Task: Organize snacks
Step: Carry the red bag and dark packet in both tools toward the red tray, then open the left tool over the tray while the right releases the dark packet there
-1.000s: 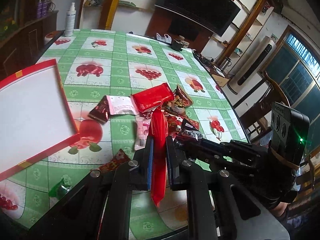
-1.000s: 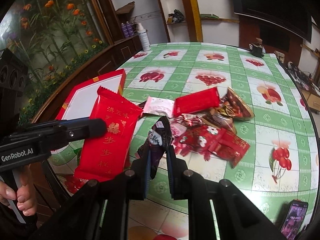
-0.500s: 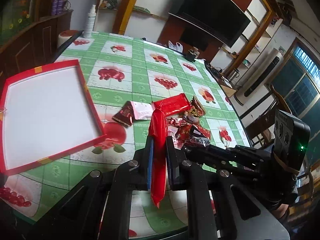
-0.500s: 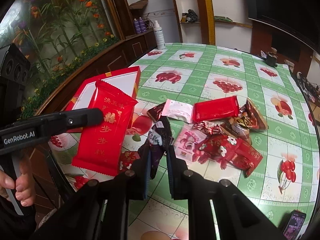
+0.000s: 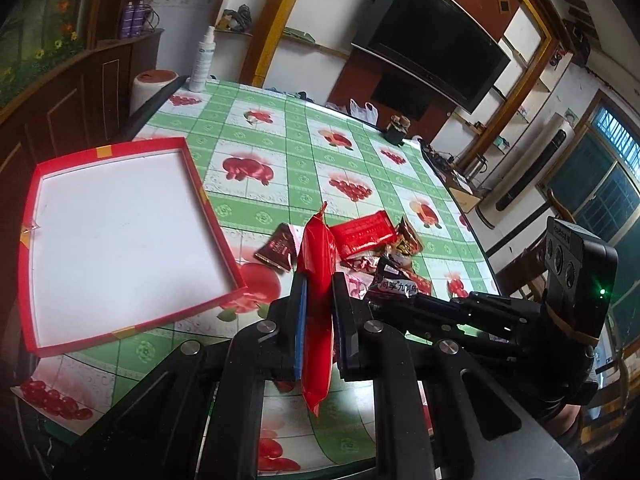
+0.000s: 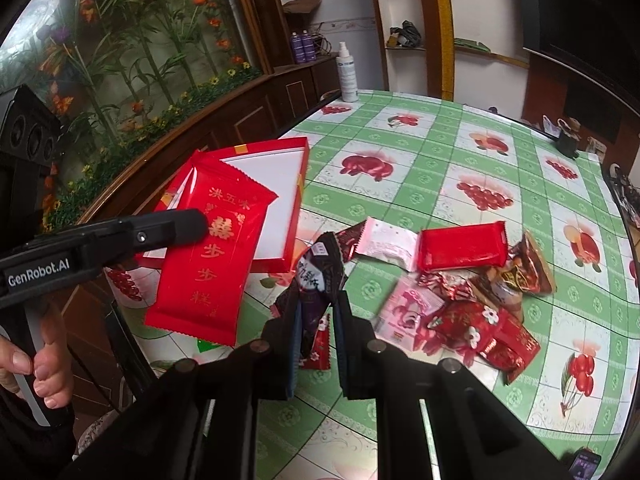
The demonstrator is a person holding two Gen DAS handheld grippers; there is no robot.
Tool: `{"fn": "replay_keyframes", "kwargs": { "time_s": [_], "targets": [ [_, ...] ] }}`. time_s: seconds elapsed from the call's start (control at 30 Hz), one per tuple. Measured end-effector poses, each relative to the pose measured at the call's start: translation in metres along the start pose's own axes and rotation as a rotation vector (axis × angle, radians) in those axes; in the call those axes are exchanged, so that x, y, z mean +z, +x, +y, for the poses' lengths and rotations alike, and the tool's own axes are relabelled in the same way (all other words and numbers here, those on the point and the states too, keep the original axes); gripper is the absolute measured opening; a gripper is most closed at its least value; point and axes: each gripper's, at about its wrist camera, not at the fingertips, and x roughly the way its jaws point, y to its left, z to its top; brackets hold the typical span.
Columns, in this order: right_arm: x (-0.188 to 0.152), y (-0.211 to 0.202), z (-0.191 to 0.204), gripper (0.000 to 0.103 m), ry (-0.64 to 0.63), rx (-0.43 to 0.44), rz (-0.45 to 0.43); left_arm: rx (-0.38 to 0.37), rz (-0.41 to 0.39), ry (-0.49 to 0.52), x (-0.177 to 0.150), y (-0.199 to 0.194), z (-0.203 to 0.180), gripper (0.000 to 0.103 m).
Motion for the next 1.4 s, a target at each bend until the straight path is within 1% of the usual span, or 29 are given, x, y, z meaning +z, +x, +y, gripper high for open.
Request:
{"fn": "replay_keyframes", "kwargs": {
  "time_s": [0.2,0.43,0.53,0.63,0.77,0.97,1.07,1.13,1.3,1.4],
  "targets": [
    [0.012,0.008,0.004,0.017,-0.001,0.03,0.02,0.014,-0.018,-0.029,0.006,-0.008,0.014,0.011],
    [0.037,0.021,0.012,0.017,-0.001,0.086,0.031,0.038,-0.033,-0.086,0.016,-0.01,0.043,0.011],
    [0.048,0.036,0.017,0.017,0.006,0.124,0.046,0.049,-0.032,-0.117,0.021,-0.007,0.058,0.011],
    [0.054,0.052,0.024,0.017,0.005,0.135,0.057,0.064,-0.029,-0.157,0.023,-0.001,0.078,0.011],
    [0.057,0.081,0.035,0.017,0.016,0.164,0.099,0.08,-0.019,-0.215,0.024,0.006,0.105,0.011],
    [0.064,0.115,0.048,0.017,0.026,0.176,0.131,0.105,0.0,-0.285,0.021,0.016,0.139,0.011],
    [0.067,0.131,0.051,0.017,0.025,0.153,0.143,0.125,0.011,-0.308,0.019,0.02,0.154,0.011],
    [0.067,0.141,0.053,0.017,0.029,0.155,0.161,0.124,0.018,-0.324,0.017,0.02,0.163,0.011],
    [0.064,0.155,0.057,0.017,0.021,0.165,0.18,0.131,0.02,-0.337,0.013,0.019,0.173,0.011],
    [0.063,0.162,0.058,0.017,0.019,0.17,0.19,0.159,0.023,-0.337,0.011,0.021,0.177,0.011]
  ]
}}
